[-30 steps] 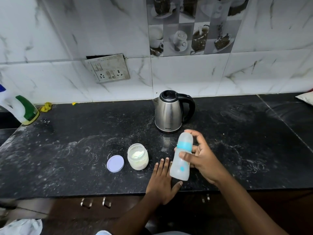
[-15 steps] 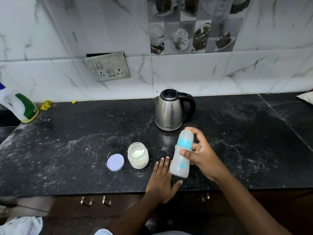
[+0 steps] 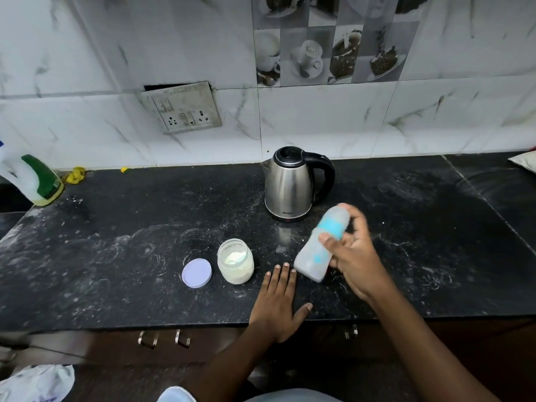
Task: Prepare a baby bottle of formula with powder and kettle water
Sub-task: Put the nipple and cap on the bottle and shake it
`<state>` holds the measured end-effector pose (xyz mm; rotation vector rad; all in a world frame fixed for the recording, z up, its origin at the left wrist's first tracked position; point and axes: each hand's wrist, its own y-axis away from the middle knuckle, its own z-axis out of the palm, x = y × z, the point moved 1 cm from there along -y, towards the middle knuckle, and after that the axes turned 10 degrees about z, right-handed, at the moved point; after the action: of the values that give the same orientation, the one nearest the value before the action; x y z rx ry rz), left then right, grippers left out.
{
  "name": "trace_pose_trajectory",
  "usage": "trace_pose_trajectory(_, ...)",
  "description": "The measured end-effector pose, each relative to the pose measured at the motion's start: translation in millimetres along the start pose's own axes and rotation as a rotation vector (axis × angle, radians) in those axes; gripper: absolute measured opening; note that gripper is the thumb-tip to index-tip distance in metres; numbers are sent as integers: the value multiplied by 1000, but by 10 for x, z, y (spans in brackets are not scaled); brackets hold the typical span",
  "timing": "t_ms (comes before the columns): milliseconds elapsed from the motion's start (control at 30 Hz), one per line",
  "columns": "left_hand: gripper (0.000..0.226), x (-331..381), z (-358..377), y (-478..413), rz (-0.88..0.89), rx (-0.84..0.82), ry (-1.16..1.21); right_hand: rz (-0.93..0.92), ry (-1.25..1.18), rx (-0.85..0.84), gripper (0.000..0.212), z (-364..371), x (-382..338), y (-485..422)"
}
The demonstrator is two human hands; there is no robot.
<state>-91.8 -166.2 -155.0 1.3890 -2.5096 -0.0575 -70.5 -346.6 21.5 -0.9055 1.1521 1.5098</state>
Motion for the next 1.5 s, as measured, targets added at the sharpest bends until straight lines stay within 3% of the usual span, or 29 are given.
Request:
trace_pose_trajectory(100,95,-13,12,-5,-3,4,-7,63,83,-172,75,15,6,22)
trace_pose_trajectory(233,94,7,-11,7,-6,-4,-7,39,-177,50,69,3,-14,-33)
trace_pose_trajectory(333,93,-15,4,-1,14,6,3,126,76,-207,76,-3,100,23)
trace_pose_trajectory(367,95,-13,-2,1,12,5,6,126,82,-215,74,10,97,33)
trace_pose_trajectory(467,97,7,-16,7,-2,6,10,80,-137,24,64,27,40,19)
trace_pose_trajectory(500,95,8,-15,8,-1,10,10,86,-152,24,62,32,34,18)
trace_pose_trajectory(567,94,-6,-16,8,15,16,15,155,16,-149,67,41,67,53)
trace_pose_trajectory(633,95,-9,-17,9,19,23,24,172,72,-213,72,12,106,41)
trace_pose_trajectory(733,105,8,-21,6,1,37,29,81,-160,19,63,13,73,-6)
trace_pose_trajectory(767,101,6,-14,-1,0,43,29,77,-167,24,62,18,69,-10)
trace_pose_trajectory(867,93,-20,11,3,23,17,22,170,64,-223,71,32,137,53)
trace_pose_trajectory(900,93,-23,17,2,24,12,18,162,66,-227,71,29,152,52)
trace_pose_trajectory(1033,110,7,-2,1,3,34,30,78,-164,44,58,44,74,7)
trace_pose_trajectory(1167,103,-17,25,4,19,30,17,163,136,-236,71,4,71,64)
trace_pose_trajectory(1333,110,20,-18,7,0,17,28,38,-150,55,69,9,-35,-21)
trace_pose_trajectory(1433,110,-17,21,0,16,13,17,130,124,-195,76,35,30,62)
trace_pose_trajectory(1500,110,-21,23,-2,10,10,20,106,119,-184,75,50,41,84)
